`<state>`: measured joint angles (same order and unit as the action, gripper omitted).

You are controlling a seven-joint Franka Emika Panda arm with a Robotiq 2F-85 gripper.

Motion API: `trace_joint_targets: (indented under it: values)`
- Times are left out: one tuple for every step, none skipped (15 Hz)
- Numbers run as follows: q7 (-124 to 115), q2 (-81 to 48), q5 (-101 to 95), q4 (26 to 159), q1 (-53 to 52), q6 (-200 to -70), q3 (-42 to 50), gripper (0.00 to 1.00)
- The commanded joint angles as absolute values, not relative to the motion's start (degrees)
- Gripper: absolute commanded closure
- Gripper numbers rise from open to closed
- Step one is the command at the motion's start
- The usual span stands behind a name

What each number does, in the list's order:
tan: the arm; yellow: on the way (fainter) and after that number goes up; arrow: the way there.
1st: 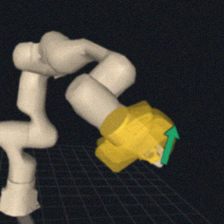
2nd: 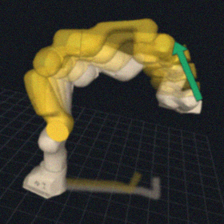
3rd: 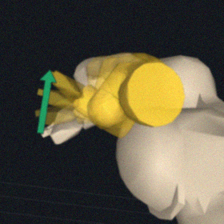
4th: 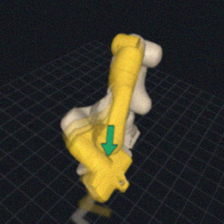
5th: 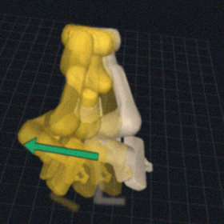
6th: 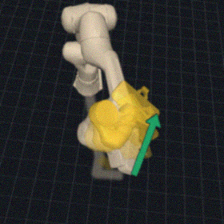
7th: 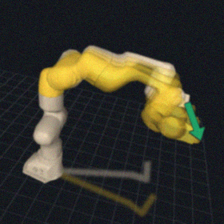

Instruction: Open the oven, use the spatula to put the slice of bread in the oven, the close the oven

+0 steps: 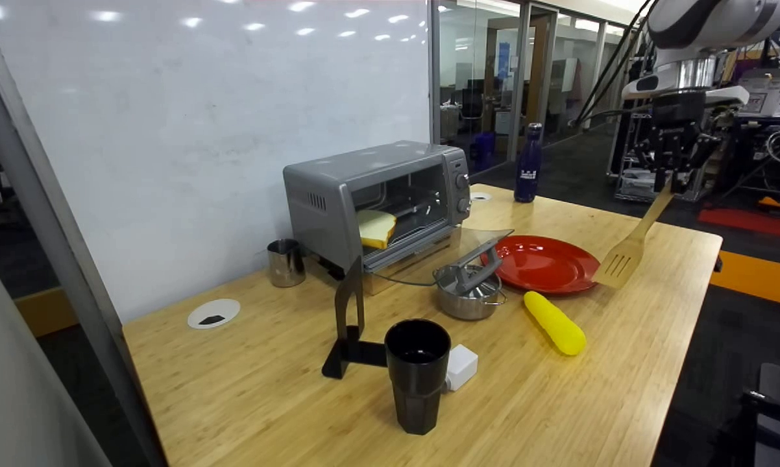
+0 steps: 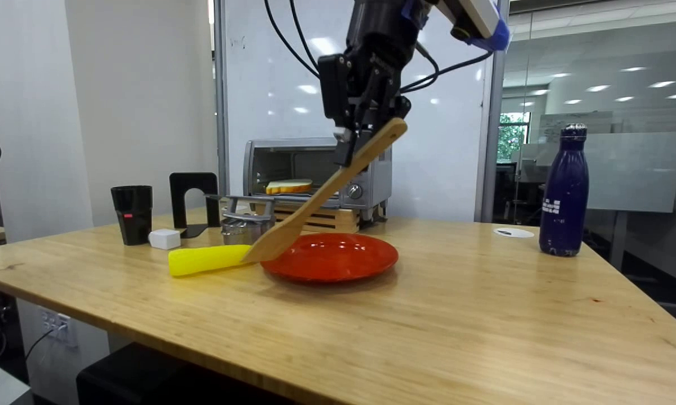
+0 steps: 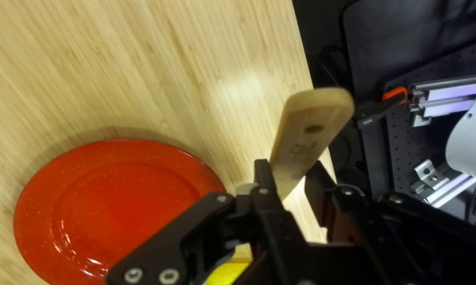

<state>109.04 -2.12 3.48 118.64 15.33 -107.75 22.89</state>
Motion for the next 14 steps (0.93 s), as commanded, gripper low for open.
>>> trace_joint_targets:
  values:
    - [110.46, -4.19, 3.62, 122.9, 17.47, -116.15, 21.27, 0.93]
    - [111.03, -4.82, 3.23, 123.94, 17.68, -117.6, 21.08, 0.93]
    - [111.01, -5.14, 2.84, 124.89, 17.72, -118.84, 20.79, 0.93]
    - [111.63, -5.5, 2.52, 125.71, 17.84, -119.76, 20.62, 0.93]
    - [112.19, -5.63, 2.19, 126.64, 17.88, -120.69, 20.41, 0.93]
    - [112.44, -5.86, 1.9, 127.43, 17.91, -121.89, 20.24, 0.93]
    - [113.01, -6.48, 1.71, 127.66, 18.11, -122.48, 20.23, 0.93]
    - [113.1, -6.9, 1.27, 128.01, 18.18, -123.25, 20.2, 0.93]
    - [113.31, -7.74, 0.83, 128.13, 18.46, -124.43, 20.32, 0.93]
    - [113.34, -8.53, 0.39, 128.18, 18.75, -125.52, 20.41, 0.93]
    - [113.32, -9.19, 0.05, 128.08, 19.08, -126.14, 20.46, 0.93]
    - [113.33, -10.05, -0.37, 127.98, 19.51, -127.25, 20.52, 0.93]
    - [113.34, -10.85, -0.58, 127.8, 19.96, -128.01, 20.5, 0.93]
    - [113.31, -11.51, -0.57, 127.77, 20.41, -129.1, 20.43, 0.93]
